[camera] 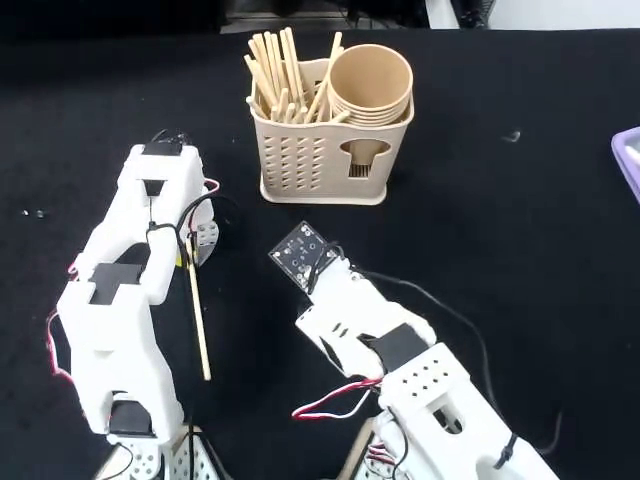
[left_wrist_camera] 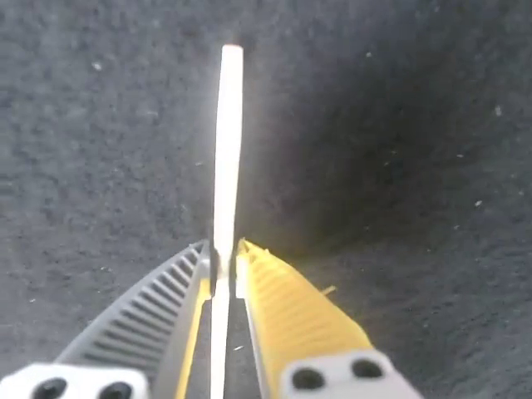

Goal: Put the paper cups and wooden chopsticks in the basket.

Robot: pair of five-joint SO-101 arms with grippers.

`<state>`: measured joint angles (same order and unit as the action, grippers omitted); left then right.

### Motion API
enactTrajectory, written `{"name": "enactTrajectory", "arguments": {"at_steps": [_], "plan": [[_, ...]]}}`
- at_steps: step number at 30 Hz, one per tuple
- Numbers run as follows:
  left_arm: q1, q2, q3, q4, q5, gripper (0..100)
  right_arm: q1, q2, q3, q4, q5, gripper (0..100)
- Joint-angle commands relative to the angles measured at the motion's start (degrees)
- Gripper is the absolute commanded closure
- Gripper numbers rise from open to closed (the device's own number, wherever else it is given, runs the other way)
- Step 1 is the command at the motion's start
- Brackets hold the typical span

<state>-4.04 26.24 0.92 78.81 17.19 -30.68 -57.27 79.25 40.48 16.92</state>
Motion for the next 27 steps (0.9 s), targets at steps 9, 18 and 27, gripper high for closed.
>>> {"name": "enactTrajectory", "arguments": {"at_steps": [9, 18, 27], "plan": [[-6.11, -21.10, 2.15, -0.53, -1.05, 97, -0.70, -1.45, -0.40, -1.05, -0.44, 74.7], [-6.81, -33.14, -1.01, -0.62, -0.62, 97, -0.79, -1.45, -0.40, -1.14, -0.44, 74.7], [-2.59, -52.57, 5.32, -17.76, -0.62, 97, -0.79, -1.45, -0.40, -1.32, -0.44, 74.7]]}}
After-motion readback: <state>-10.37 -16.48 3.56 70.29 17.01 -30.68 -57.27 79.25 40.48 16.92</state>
